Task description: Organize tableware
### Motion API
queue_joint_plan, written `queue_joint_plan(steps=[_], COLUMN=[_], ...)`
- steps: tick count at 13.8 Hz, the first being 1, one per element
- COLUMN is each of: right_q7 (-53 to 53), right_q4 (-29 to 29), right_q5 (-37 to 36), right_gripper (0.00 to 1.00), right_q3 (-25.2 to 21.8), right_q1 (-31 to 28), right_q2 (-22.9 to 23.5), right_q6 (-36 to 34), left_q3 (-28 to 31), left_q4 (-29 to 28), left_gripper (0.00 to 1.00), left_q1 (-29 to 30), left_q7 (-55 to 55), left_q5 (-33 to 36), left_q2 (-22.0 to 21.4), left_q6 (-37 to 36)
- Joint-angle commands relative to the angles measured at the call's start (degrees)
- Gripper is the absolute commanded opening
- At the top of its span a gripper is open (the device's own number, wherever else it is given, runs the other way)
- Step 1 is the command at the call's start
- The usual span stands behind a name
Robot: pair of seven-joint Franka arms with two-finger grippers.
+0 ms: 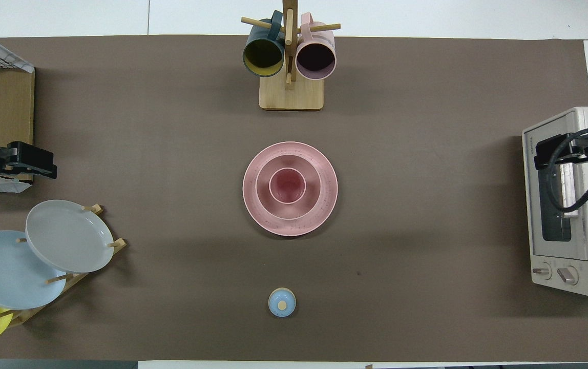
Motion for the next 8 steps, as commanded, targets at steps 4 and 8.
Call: queue_joint_plan(steps=[4, 8], right_q7=[-1.05, -1.05], right_q4=[-1.46, -1.46], right_q5=[1.93, 1.93], right_gripper=[1.00, 1.00], right_q3=[0.23, 0.23], right_q1=[-0.64, -0.73], right_q2=[-1.27, -1.27], right_q6=[0.12, 0.12], left_q3=[0.59, -0.63], left_q4=[-3.29, -2.67], left_gripper=[1.00, 1.00], left_q1=[0.08, 2.36], left_q7=[0.41, 1.02], left_q5=[-0.71, -3.26], left_q2=[-1.78, -1.25], left_q6=[-0.39, 2.44])
